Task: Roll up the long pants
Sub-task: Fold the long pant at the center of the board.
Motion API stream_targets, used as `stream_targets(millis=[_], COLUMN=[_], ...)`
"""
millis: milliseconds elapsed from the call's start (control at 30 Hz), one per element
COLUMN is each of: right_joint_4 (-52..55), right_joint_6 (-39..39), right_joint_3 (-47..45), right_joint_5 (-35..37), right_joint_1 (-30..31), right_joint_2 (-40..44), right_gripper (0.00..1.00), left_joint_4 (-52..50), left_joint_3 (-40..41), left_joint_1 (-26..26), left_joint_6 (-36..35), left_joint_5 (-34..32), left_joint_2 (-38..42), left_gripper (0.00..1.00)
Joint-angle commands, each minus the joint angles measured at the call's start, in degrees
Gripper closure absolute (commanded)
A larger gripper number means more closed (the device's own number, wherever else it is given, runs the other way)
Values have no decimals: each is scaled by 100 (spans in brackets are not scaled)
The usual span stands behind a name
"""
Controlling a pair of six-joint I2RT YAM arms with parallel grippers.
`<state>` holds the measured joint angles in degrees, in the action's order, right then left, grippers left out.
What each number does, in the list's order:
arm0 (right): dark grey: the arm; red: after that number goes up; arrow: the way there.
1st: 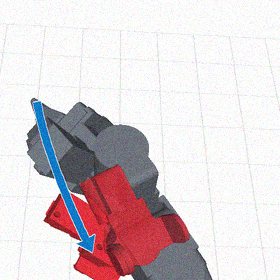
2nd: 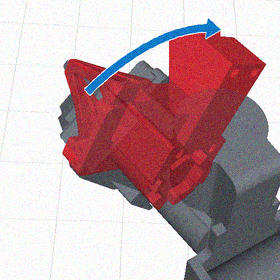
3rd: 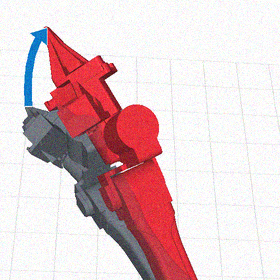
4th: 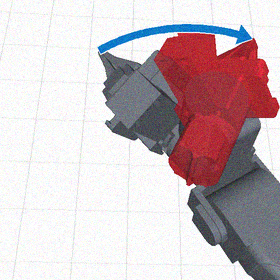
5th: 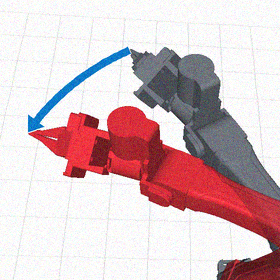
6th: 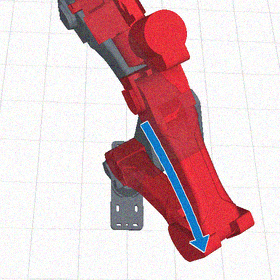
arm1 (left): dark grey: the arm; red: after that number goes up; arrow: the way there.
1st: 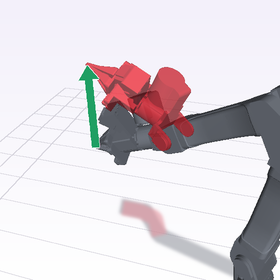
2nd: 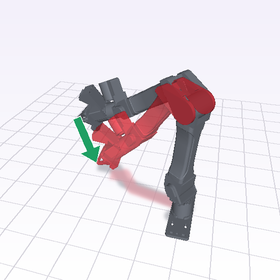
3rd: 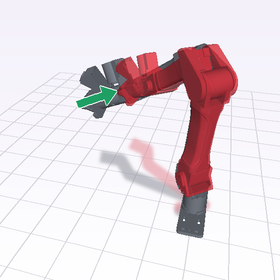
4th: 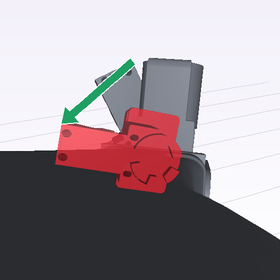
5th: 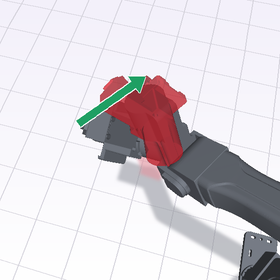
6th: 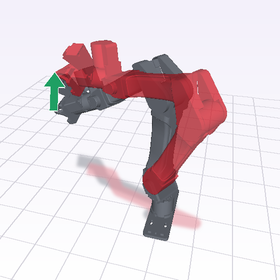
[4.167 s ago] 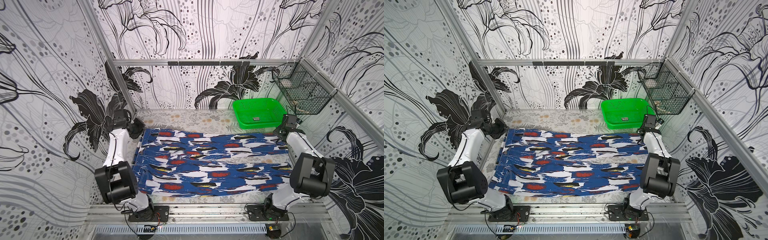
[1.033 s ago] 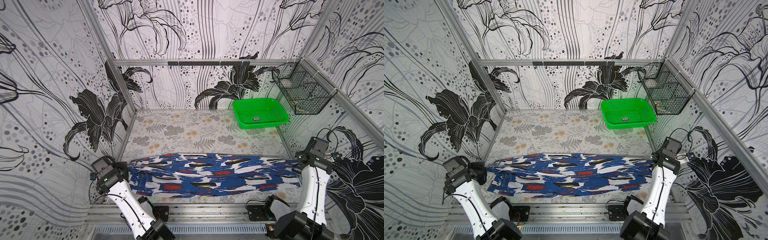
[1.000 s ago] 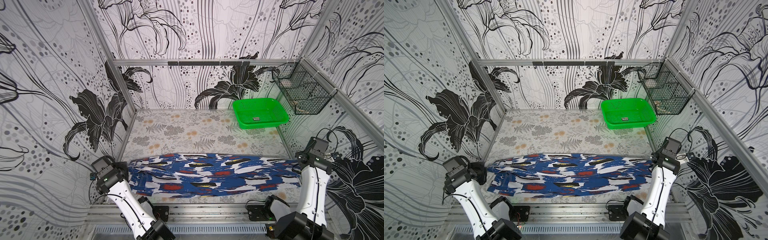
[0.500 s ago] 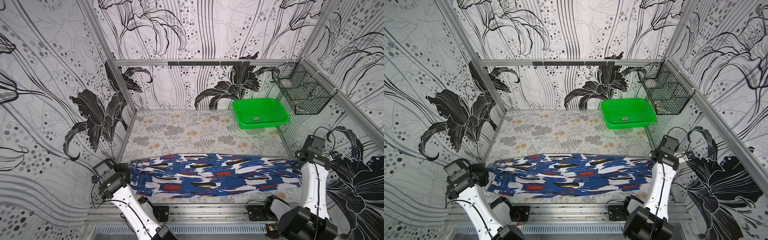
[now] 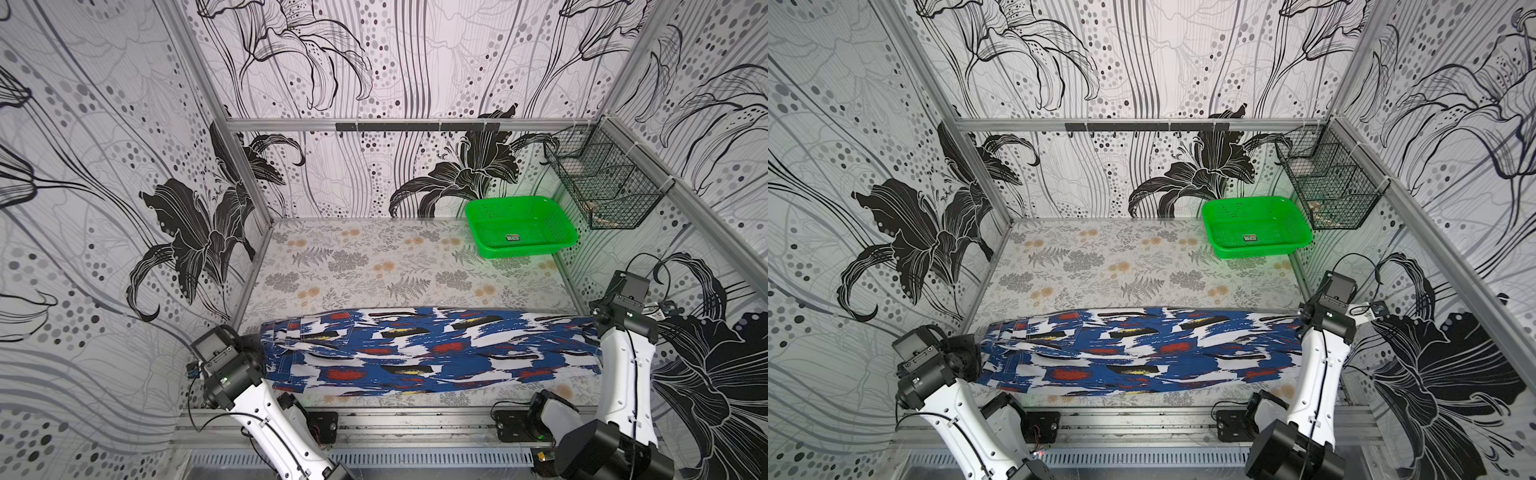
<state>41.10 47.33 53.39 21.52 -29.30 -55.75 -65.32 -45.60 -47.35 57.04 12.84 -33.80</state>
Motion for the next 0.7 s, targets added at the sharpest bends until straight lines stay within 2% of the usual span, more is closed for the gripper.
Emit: stream_targets(millis=[0,67,100,133,200,267,367,433,600,667], right_joint_4=[-85,-72,-76,-76,-114,-184,-386,-699,-1760,-2125], right_joint_6=[-61,-90,-92,-100,-103,-94,-50,16,227,241], right_joint_3=[6,6,-6,-27,-80,-142,-230,-335,-616,-606], right_joint_5=[212,376,379,375,378,375,349,272,265,33], right_joint_1=[90,118,124,133,137,140,140,141,138,139], right_joint_2=[108,125,142,164,195,233,183,145,-32,-233], right_gripper=[100,100,100,100,100,100,100,100,99,100], left_joint_4=[-114,-125,-83,-24,113,426,1532,1999,2146,2208], left_joint_3=[-432,-504,-502,-472,-422,-283,377,760,1007,1002], left_joint_1=[-37,-37,-37,-37,-37,-37,-37,-37,300,358], left_joint_6=[123,208,235,261,287,303,503,598,416,333], left_joint_5=[-253,-45,57,155,274,527,1562,1924,1574,1556], left_joint_2=[16,5,14,29,34,43,-66,-151,72,47], left_gripper=[70,38,27,16,4,2,10,13,14,14])
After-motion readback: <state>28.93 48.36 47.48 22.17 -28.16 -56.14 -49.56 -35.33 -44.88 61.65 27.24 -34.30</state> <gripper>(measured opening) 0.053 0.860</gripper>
